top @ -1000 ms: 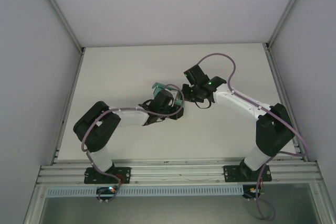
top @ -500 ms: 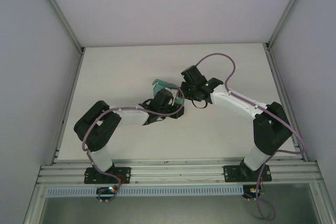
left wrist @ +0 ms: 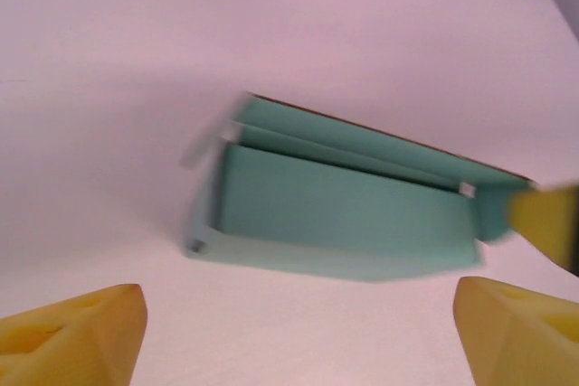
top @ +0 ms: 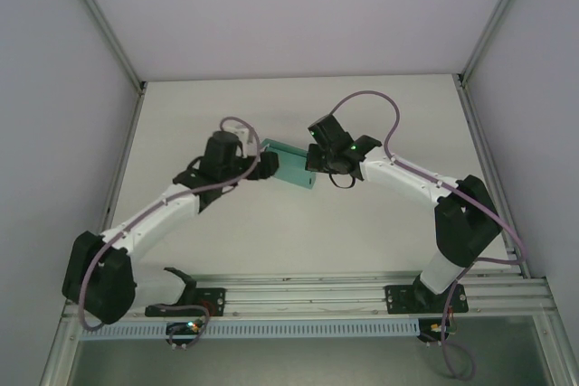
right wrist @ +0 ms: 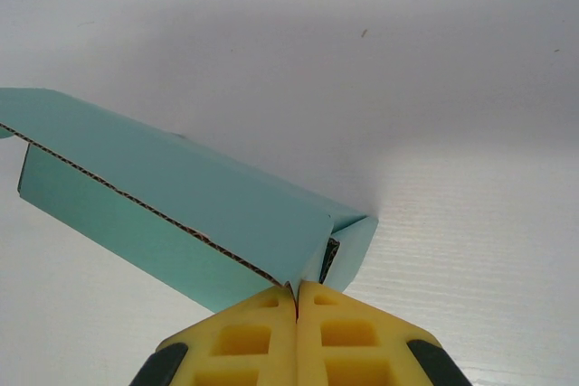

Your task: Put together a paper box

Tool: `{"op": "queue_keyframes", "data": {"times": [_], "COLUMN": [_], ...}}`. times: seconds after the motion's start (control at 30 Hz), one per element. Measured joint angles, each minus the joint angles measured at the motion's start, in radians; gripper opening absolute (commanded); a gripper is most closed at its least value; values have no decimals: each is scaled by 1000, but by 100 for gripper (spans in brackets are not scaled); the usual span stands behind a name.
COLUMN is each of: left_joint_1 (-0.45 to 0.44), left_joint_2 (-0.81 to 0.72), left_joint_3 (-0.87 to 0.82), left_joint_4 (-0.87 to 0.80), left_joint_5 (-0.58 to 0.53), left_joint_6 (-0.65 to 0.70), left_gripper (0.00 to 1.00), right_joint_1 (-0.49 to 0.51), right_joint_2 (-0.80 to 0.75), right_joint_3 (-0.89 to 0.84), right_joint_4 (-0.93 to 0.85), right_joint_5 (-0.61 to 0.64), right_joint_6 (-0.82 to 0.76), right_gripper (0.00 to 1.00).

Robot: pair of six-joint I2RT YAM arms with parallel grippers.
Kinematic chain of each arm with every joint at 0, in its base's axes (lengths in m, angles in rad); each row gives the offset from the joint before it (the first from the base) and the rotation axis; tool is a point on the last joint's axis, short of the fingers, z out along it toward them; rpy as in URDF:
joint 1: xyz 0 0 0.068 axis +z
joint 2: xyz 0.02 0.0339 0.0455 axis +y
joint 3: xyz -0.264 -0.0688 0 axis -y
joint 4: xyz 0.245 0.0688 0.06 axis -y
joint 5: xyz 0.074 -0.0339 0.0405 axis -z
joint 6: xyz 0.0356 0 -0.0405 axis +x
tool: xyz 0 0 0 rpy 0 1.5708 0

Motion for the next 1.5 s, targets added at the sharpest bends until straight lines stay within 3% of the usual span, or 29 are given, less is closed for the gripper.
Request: {"op": "queue_keyframes", "data": {"times": [0.1, 0.27, 0.37, 0.67, 0.87, 1.27, 1.5], "left_joint_1": [105, 216, 221, 197, 180, 53, 25], "left_joint_2": [101, 264, 316, 393, 422, 294, 272], "left_joint_3": [23, 35, 47, 89, 88, 3, -11], "left_joint_4": [31, 129, 171, 281, 323, 290, 278], "left_joint_5": [130, 352, 421, 546, 500, 208, 148], "left_joint_6": [36, 50, 53, 50, 48, 48, 45], "left_gripper": [92, 83, 80, 55, 40, 37, 37], "right_joint_1": [0, 0, 0, 0, 0, -31, -49], "right_joint_2": [0, 0, 6, 22, 34, 45, 43], "right_joint_3": [0, 2, 8, 30, 57, 86, 87], "right_joint_4": [0, -1, -1, -13, -46, -89, -93], "right_joint_5": [0, 0, -1, -1, -1, -19, -53], "right_joint_6": [-15, -37, -42, -58, -55, -33, -34], "right_gripper": [0, 0, 0, 0, 0, 0, 0]}}
